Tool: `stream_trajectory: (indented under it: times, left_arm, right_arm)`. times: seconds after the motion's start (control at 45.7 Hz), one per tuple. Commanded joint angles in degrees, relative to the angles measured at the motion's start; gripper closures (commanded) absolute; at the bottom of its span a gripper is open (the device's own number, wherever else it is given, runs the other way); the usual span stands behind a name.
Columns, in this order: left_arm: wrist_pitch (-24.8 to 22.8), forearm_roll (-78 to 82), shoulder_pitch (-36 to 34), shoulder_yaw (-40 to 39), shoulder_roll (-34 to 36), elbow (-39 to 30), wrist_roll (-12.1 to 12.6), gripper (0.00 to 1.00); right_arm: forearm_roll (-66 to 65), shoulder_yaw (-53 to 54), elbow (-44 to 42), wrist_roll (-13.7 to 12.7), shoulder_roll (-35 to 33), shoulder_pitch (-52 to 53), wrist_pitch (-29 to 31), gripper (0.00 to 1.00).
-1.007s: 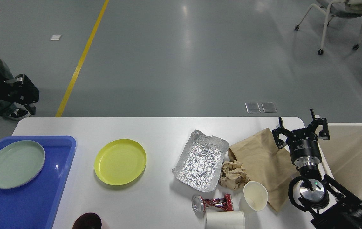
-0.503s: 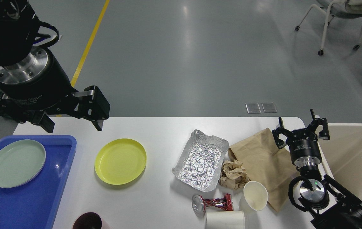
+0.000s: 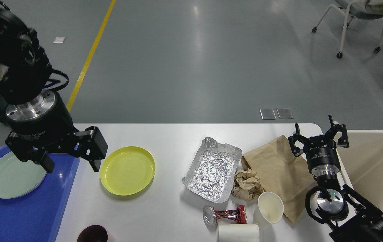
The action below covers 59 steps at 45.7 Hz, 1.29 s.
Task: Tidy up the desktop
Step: 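Bring the left gripper down to the maroon mug near the tray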
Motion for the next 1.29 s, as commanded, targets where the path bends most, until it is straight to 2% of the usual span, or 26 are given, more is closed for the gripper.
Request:
stream_trajectory:
  times: [0.0, 0.131, 0.241, 0.306, 0.416, 0.744, 1.051, 1.094, 1.182, 1.269]
  left_arm:
    - [6.12, 7.56, 10.18, -3.6, 5.68, 0.44, 0.34, 0.09]
    - [12.09, 14.42, 22.84, -9.75, 8.23, 0.53, 2.27, 0.09]
    - [19.47, 18.81, 33.12, -13.45, 7.89, 0.53, 4.99, 0.09]
    - [24.31, 21.1, 37.44, -14.07, 7.44, 0.53, 6.49, 0.09]
    - [29.94, 24.0, 42.01, -14.07, 6.65, 0.53, 6.58, 0.09]
    - [31.79, 29.02, 44.74, -13.36, 7.18, 1.58, 6.67, 0.13]
    - [34.34, 31.3, 52.92, -14.24, 6.56, 6.41, 6.32, 0.14]
    - [35.74, 31.3, 53.36, -14.24, 6.56, 6.68, 6.14, 0.17]
    - [36.89, 31.39, 53.53, -14.07, 6.65, 6.68, 6.14, 0.34]
    - [36.89, 31.74, 53.71, -14.15, 6.92, 6.77, 6.05, 0.38]
  right_arm:
    - [-0.01, 0.0, -0.02, 0.0, 0.0, 0.0, -0.09, 0.0]
    - [-0.01, 0.0, -0.02, 0.0, 0.0, 0.0, 0.0, 0.0]
    - [-0.01, 0.0, -0.02, 0.0, 0.0, 0.0, 0.0, 0.0]
    - [-0.01, 0.0, -0.02, 0.0, 0.0, 0.0, 0.0, 0.0]
    - [-0.01, 0.0, -0.02, 0.0, 0.0, 0.0, 0.0, 0.0]
    - [-0.01, 0.0, -0.02, 0.0, 0.0, 0.0, 0.0, 0.0]
    - [-0.01, 0.0, -0.02, 0.0, 0.0, 0.0, 0.0, 0.0]
    - [-0.01, 0.0, -0.02, 0.0, 0.0, 0.0, 0.0, 0.0]
    - [-0.01, 0.0, -0.02, 0.0, 0.0, 0.0, 0.0, 0.0]
    - [-0.01, 0.0, -0.02, 0.0, 0.0, 0.0, 0.0, 0.0]
